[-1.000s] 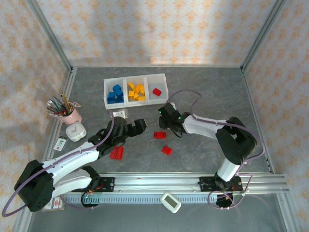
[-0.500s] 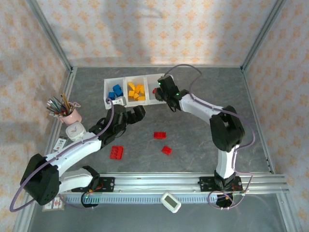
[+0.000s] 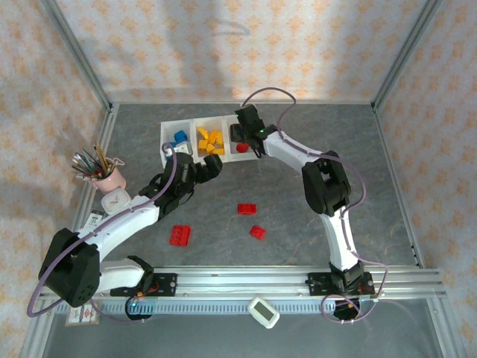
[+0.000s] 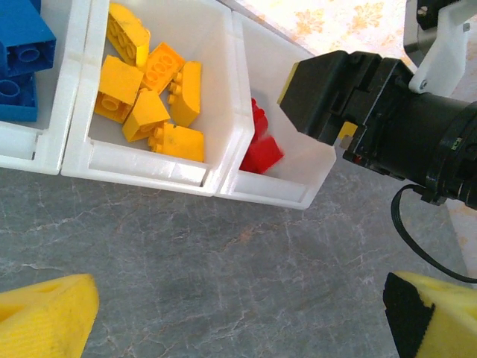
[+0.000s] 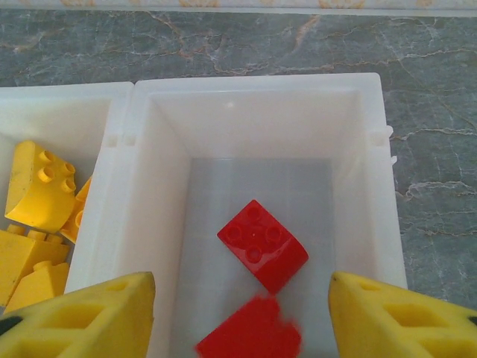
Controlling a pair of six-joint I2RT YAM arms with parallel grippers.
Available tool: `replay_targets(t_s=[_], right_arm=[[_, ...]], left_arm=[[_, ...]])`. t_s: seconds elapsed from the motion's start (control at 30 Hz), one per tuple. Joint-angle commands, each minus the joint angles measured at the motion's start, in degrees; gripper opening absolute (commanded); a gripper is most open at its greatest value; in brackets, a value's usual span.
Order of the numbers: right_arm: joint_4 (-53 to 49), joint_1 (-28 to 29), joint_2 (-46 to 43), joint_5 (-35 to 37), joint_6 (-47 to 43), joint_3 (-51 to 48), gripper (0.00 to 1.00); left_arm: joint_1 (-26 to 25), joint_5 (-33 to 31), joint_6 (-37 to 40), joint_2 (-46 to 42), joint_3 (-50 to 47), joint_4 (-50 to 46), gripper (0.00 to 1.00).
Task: Sort the legos into containers by color
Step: Place the lego in the container, then pick up the lego from the center of the table.
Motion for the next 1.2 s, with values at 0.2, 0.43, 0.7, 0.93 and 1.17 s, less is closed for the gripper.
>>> replay_targets(t_s=[0.2,0.43,0.7,0.93,1.17], right_arm=[[3.3,0.1,-16.1,-3.8,1.7,-15.3,0.67],[3.1,0.4,-25.3,-5.4,4.3,-29.7,0.72],[-0.2,4.1,-32.0,-4.3,5.2,-39.2,0.79],[-3.9,9.9,-34.6,-1.4,7.1,-44.9,0.85],[-4.5,16.1,-35.1,1.0,10.5,-49.2,0.89]], left_arm=[[0.3,2.7,0.1,-2.8,-0.1,1.6,0.99],[-1.8,2.9,-0.1,-5.9,-3.2,0.1,0.99],[-6.9,0.6,-2.5,-9.2,-6.3,-1.1,0.99],[-8.2,-2.1,-6.1,-14.5,-13.1,-1.6,0.99],[-8.1,-4.7,-7.6,-19.6,-16.5,-4.2,0.99]])
